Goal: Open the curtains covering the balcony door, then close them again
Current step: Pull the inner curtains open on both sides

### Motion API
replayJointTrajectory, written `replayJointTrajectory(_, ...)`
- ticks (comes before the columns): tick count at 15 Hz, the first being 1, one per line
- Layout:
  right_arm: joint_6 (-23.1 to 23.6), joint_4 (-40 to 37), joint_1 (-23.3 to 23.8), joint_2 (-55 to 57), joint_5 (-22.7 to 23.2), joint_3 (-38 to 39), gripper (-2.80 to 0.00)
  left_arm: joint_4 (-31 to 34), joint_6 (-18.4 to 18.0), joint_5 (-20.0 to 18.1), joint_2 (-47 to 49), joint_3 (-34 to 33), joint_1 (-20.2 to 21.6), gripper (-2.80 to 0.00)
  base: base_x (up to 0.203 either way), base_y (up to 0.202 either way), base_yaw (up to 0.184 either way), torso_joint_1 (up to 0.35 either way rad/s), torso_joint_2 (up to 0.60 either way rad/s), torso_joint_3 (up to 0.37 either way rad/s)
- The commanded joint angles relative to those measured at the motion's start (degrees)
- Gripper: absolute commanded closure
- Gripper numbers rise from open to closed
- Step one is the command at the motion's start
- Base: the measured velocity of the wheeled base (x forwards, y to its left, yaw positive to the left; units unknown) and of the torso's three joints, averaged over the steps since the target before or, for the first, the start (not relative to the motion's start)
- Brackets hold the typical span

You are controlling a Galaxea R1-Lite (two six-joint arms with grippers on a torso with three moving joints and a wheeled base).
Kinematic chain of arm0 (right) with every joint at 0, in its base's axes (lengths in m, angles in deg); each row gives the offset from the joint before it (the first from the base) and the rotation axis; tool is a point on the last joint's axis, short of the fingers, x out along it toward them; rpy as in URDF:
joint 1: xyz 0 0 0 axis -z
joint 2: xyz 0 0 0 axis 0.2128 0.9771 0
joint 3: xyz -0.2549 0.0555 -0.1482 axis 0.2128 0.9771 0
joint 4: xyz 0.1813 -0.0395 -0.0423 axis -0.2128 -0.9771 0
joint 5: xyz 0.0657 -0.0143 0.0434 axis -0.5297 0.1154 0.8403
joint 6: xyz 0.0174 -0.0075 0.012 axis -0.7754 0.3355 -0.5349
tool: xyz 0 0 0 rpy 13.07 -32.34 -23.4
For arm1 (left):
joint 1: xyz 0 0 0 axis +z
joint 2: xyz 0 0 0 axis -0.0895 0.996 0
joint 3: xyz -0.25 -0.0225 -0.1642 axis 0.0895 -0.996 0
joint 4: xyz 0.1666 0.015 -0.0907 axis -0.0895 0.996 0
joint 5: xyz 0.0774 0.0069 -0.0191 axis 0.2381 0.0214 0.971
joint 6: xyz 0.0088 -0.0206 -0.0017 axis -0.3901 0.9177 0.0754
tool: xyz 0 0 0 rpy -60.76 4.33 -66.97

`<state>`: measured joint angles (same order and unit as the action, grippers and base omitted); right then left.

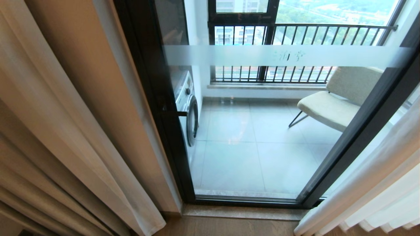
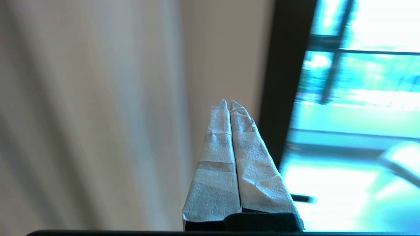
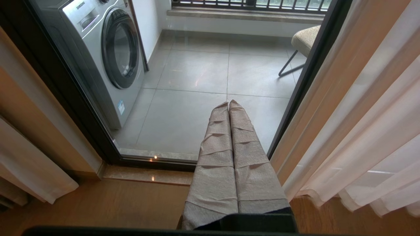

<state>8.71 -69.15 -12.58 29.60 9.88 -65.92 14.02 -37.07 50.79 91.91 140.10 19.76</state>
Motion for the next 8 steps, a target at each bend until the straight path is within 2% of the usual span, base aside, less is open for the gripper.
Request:
replayJointTrajectory(1, 0.03, -0.02, 0.0, 0.0, 0.02, 0.01, 0.0, 2.02, -0.26, 3.07, 1.19, 0.44, -14.34, 0.0, 0.0, 0.0, 0.0, 0.0, 0.0, 0.0)
replayJointTrajectory(3, 0.03, -0.01, 0.02, 0.0, 0.02, 0.01, 0.0, 9.31, -3.35, 10.86, 0.67, 1.28, -22.72, 0.0, 0.0, 0.0, 0.0, 0.0, 0.0, 0.0)
replayJointTrajectory(4, 0.03, -0.02, -0.02, 0.0, 0.02, 0.01, 0.0, 11.49, -4.87, 12.94, -0.02, 1.27, -23.74, 0.0, 0.0, 0.0, 0.0, 0.0, 0.0, 0.0)
replayJointTrajectory(6, 0.03, -0.04, 0.0, 0.0, 0.02, 0.01, 0.0, 12.71, -5.92, 14.1, -1.74, -1.74, -23.4, 0.0, 0.0, 0.0, 0.0, 0.0, 0.0, 0.0)
replayJointTrajectory(8, 0.03, -0.08, 0.03, 0.0, 0.02, 0.01, 0.0, 12.66, -6.07, 14.17, -5.72, -9.36, -23.38, 0.0, 0.0, 0.0, 0.0, 0.0, 0.0, 0.0)
